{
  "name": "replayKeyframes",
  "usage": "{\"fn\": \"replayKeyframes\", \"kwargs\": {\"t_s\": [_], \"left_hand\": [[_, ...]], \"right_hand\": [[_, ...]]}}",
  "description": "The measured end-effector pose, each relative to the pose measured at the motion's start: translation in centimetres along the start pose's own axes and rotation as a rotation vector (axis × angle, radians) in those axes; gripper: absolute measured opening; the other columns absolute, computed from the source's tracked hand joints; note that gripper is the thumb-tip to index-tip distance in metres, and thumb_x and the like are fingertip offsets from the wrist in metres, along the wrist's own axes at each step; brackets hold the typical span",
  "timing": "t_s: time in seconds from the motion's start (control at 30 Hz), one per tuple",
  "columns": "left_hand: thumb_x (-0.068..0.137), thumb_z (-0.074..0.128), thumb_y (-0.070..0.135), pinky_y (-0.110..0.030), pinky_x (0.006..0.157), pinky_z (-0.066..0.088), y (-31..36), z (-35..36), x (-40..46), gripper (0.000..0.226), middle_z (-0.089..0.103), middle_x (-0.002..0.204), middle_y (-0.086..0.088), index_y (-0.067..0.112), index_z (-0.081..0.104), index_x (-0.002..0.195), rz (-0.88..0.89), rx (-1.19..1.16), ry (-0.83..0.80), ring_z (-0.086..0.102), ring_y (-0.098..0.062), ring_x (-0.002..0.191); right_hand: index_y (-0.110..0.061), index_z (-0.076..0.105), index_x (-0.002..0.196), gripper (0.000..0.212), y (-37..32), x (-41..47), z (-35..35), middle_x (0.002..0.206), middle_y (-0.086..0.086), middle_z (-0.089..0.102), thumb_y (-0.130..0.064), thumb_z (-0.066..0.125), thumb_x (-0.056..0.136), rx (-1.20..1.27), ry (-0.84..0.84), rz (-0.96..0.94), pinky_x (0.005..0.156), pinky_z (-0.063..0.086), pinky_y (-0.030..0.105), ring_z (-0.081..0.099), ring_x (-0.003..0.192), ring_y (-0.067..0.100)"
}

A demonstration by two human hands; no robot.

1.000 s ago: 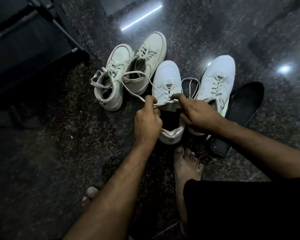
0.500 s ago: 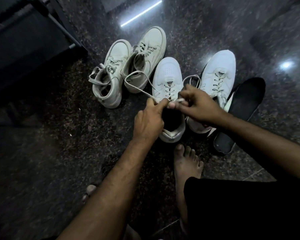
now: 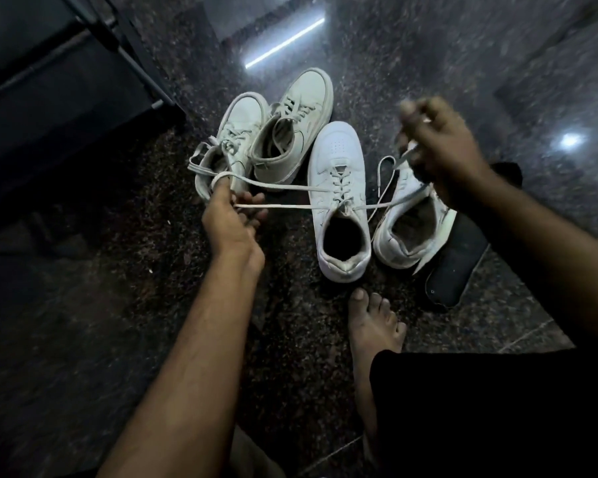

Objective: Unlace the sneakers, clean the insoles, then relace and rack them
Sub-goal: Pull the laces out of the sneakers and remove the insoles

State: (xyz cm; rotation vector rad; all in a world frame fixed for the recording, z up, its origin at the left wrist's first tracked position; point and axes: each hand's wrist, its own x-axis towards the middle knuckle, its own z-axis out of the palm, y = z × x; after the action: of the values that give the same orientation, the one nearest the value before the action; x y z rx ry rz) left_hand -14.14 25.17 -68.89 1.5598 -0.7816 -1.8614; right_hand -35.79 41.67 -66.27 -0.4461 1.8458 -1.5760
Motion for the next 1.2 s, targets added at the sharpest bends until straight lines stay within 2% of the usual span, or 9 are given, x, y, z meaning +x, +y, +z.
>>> {"fn": "replayKeyframes", "kwargs": {"t_s": [0.1, 0.2, 0.3, 0.43, 0.57, 0.7, 0.9, 1.07, 1.2], "left_hand": [[0.1, 0.043, 0.049, -0.027, 0.056, 0.048, 0.3, 0.1, -0.1, 0.038, 0.047, 0.055, 0.002, 0.024, 0.039, 0.071, -0.098, -0.206, -0.013, 0.049, -0.015, 0.042], [0.081, 0.06, 0.045, -0.03, 0.048, 0.047, -0.2, 0.2, 0.1, 0.035, 0.055, 0.072, 0.004, 0.017, 0.044, 0.097, 0.108, 0.128, 0.088, 0.051, -0.015, 0.051], [0.074, 0.069, 0.034, -0.047, 0.098, 0.048, -2.4, -0.3, -0.2, 0.076, 0.051, 0.13, -0.02, 0.005, 0.035, 0.136, 0.394, 0.974, 0.181, 0.057, -0.038, 0.113], [0.083, 0.071, 0.039, -0.057, 0.107, 0.034, -5.2, 0.9, -3.0, 0.076, 0.038, 0.147, -0.019, 0.015, 0.036, 0.146, 0.92, 1.43, -0.088, 0.038, -0.038, 0.137], [0.083, 0.064, 0.019, -0.046, 0.086, 0.049, -6.9, 2.1, -3.1, 0.055, 0.052, 0.127, -0.008, 0.022, 0.049, 0.136, 0.879, 1.406, -0.524, 0.057, -0.033, 0.11], [0.082, 0.053, 0.006, -0.045, 0.075, 0.052, -7.3, 2.4, -1.7, 0.038, 0.064, 0.099, -0.01, 0.022, 0.057, 0.117, 0.826, 1.246, -0.441, 0.063, -0.035, 0.091], [0.078, 0.068, -0.007, -0.03, 0.069, 0.053, -7.7, 2.9, 0.6, 0.037, 0.061, 0.077, 0.0, 0.026, 0.052, 0.084, 0.337, 0.794, -0.356, 0.055, -0.013, 0.066], [0.082, 0.07, -0.007, -0.024, 0.055, 0.046, -7.3, 2.3, 1.0, 0.033, 0.06, 0.076, -0.009, 0.021, 0.053, 0.08, 0.206, 0.69, -0.427, 0.052, -0.015, 0.062], [0.078, 0.072, -0.001, -0.039, 0.063, 0.049, -7.6, 2.1, 0.7, 0.029, 0.063, 0.077, -0.011, 0.022, 0.054, 0.081, 0.266, 0.706, -0.433, 0.055, -0.019, 0.069]], "right_hand": [[-0.032, 0.06, 0.101, 0.063, 2.1, -0.2, -0.1, 0.084, -0.01, 0.065, -0.086, 0.034, 0.08, -1.22, -0.399, -0.221, 0.068, 0.049, 0.031, 0.064, 0.078, 0.018], [-0.037, 0.067, 0.104, 0.068, 3.6, -1.1, 0.4, 0.105, -0.006, 0.063, -0.082, 0.022, 0.08, -1.718, -0.509, -0.343, 0.084, 0.043, 0.039, 0.058, 0.106, 0.022], [-0.025, 0.065, 0.108, 0.052, 4.3, -2.3, 1.5, 0.118, 0.006, 0.056, -0.062, 0.034, 0.088, -1.654, -0.341, -0.452, 0.092, 0.036, 0.044, 0.048, 0.115, 0.03], [-0.018, 0.056, 0.112, 0.053, 4.8, -4.1, 3.9, 0.11, 0.009, 0.054, -0.064, 0.044, 0.089, -1.501, -0.194, -0.573, 0.084, 0.041, 0.043, 0.051, 0.101, 0.03], [-0.014, 0.049, 0.121, 0.048, 5.3, -4.3, 4.7, 0.104, 0.008, 0.054, -0.046, 0.058, 0.086, -1.504, -0.251, -0.51, 0.069, 0.041, 0.039, 0.058, 0.091, 0.03], [-0.017, 0.051, 0.116, 0.03, 6.1, -3.6, 3.0, 0.101, 0.006, 0.063, -0.024, 0.059, 0.087, -1.041, -0.227, -0.309, 0.066, 0.047, 0.036, 0.062, 0.085, 0.028], [-0.018, 0.054, 0.104, 0.037, 6.6, -0.9, 1.3, 0.094, 0.005, 0.067, -0.012, 0.078, 0.076, -0.675, -0.226, 0.074, 0.076, 0.051, 0.035, 0.064, 0.083, 0.024], [-0.018, 0.053, 0.096, 0.024, 6.4, -3.6, 1.9, 0.096, 0.007, 0.049, -0.018, 0.072, 0.081, -1.05, -0.156, -0.414, 0.067, 0.046, 0.04, 0.051, 0.081, 0.025], [-0.013, 0.06, 0.093, 0.019, 6.5, -5.7, 3.3, 0.089, 0.008, 0.058, -0.023, 0.045, 0.088, -1.357, -0.493, -0.845, 0.063, 0.044, 0.041, 0.051, 0.081, 0.028]]}}
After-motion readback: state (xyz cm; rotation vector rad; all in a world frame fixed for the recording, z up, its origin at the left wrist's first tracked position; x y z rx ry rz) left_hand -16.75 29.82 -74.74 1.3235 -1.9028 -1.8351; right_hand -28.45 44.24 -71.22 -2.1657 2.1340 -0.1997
